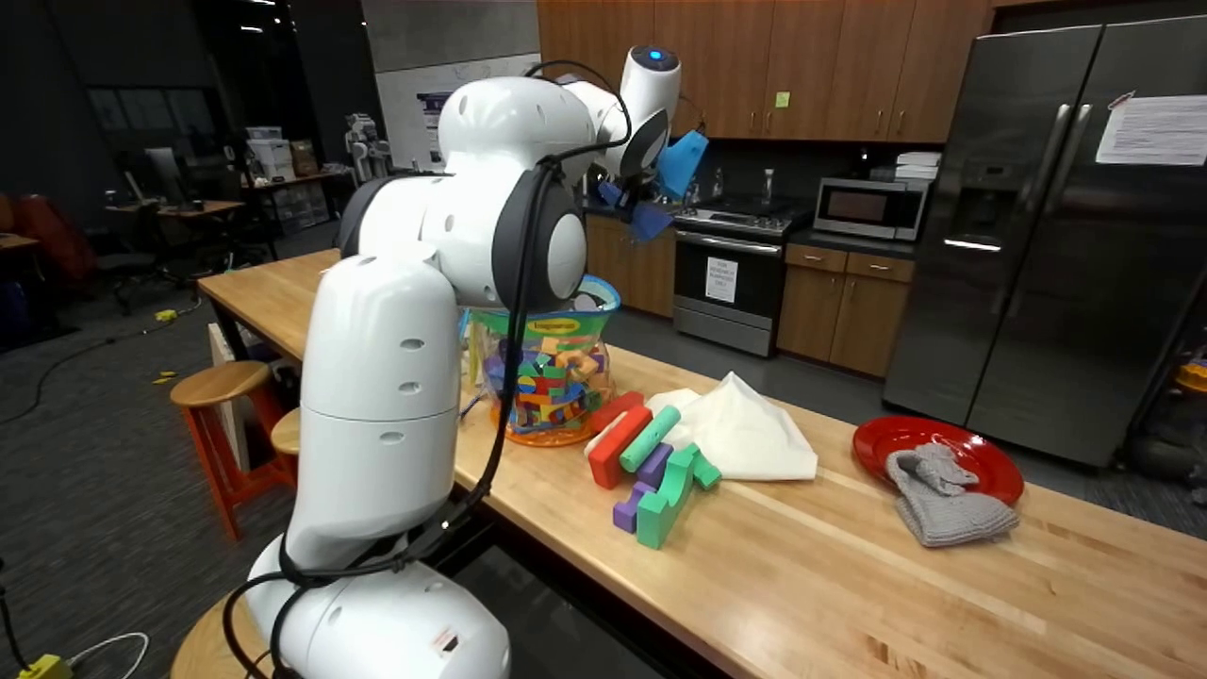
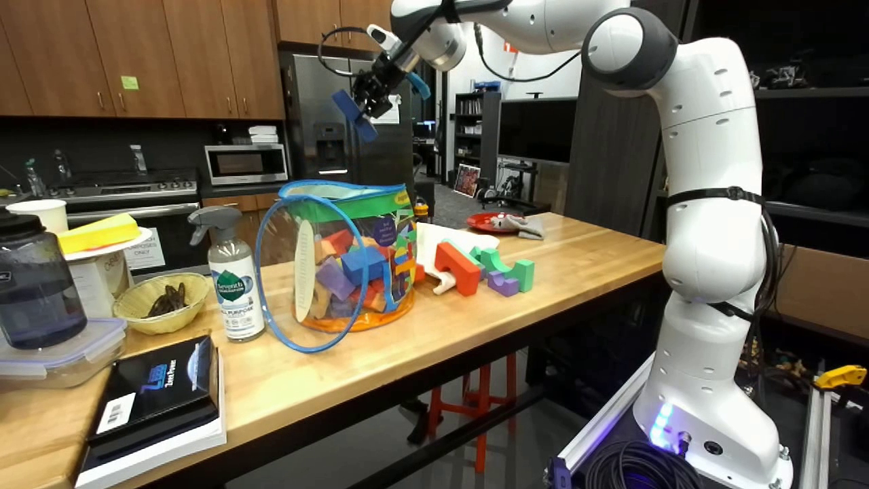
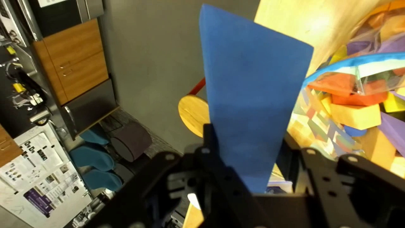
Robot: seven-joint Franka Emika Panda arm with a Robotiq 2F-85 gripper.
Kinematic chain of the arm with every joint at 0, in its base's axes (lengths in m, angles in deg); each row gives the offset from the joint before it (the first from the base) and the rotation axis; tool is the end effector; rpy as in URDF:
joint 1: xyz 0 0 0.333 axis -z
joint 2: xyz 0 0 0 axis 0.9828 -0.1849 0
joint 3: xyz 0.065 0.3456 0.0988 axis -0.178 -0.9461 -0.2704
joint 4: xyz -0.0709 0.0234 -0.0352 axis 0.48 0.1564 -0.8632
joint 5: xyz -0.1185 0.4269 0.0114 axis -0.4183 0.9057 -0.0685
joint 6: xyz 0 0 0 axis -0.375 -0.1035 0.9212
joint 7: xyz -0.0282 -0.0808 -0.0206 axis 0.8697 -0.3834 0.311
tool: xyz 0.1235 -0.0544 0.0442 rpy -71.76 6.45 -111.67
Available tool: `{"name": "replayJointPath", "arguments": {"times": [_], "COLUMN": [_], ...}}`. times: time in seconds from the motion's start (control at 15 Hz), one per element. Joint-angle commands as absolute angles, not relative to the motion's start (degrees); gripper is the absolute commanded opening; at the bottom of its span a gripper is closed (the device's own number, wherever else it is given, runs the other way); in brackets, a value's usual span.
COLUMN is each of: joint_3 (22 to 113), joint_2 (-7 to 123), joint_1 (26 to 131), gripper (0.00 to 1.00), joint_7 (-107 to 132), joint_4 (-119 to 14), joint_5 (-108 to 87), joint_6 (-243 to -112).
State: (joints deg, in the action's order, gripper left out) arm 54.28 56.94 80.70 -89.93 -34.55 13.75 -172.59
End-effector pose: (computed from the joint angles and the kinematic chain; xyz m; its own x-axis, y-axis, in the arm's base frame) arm 0.7739 0.1067 0.6716 -0.2138 0.9184 0.3328 0.7955 -0.0340 0.6050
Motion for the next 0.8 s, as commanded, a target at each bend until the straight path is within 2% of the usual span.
{"name": "replayJointPath", "arguments": {"times": [0.0,0.73], "joint_3": [55.6,62.4], "joint_2": [58.1,69.1], "joint_1": [81.9,85.2], "gripper": [0.21,0.21], "joint_7": [-88.6,-79.5], "joint_4": [-34.9,-52.7], "joint_5": [13.6,12.0], "joint_6": [-171.6,-173.1]}}
